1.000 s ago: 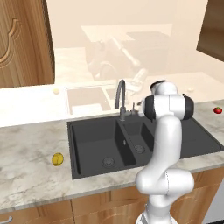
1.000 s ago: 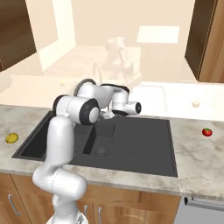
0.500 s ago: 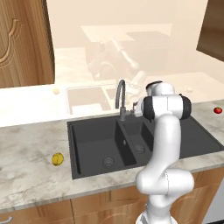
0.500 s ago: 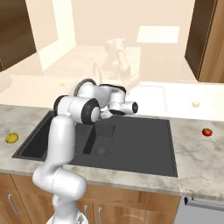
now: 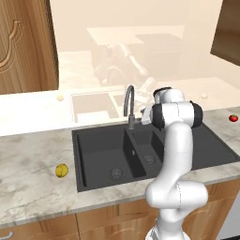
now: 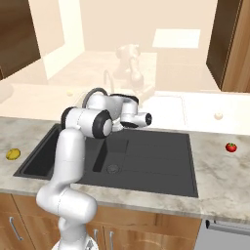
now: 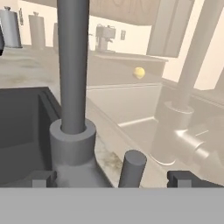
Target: Turn on the sink faucet. Then move the lemon from the counter to the sink. Turn off the sink. Move the vegetable from the sink to the pot next to the stove. Finally move the pot to the front left burner.
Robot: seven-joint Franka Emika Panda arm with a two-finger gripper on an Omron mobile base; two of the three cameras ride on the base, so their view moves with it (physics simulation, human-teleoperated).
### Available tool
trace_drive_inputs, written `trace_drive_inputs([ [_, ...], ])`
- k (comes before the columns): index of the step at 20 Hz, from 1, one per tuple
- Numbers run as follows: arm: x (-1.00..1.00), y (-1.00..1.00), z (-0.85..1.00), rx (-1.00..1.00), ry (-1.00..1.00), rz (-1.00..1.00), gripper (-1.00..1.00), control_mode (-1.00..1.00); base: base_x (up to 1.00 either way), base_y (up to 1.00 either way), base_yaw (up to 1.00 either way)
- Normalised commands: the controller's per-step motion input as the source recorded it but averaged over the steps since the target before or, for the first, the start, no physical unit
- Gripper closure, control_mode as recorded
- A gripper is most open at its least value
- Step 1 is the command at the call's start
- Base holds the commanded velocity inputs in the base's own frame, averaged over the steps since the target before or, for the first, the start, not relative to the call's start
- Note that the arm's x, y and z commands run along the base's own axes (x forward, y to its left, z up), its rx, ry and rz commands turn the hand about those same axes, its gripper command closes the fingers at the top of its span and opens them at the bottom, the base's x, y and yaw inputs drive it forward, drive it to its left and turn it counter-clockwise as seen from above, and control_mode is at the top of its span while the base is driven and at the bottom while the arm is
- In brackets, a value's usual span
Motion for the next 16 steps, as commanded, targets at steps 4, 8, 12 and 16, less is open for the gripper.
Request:
trace_drive_inputs([
  [4, 0.05, 0.21, -0.03, 0.0, 0.0, 0.0, -1.0, -1.0, 0.0, 0.0, 0.0],
  [8, 0.09, 0.17, -0.09, 0.0, 0.0, 0.0, -1.0, -1.0, 0.0, 0.0, 0.0],
  [12, 0.08, 0.22, -0.1, 0.0, 0.0, 0.0, 1.0, -1.0, 0.0, 0.0, 0.0],
  [16, 0.02, 0.06, -0.02, -0.01, 0.01, 0.0, 1.0, -1.0, 0.0, 0.0, 0.0],
])
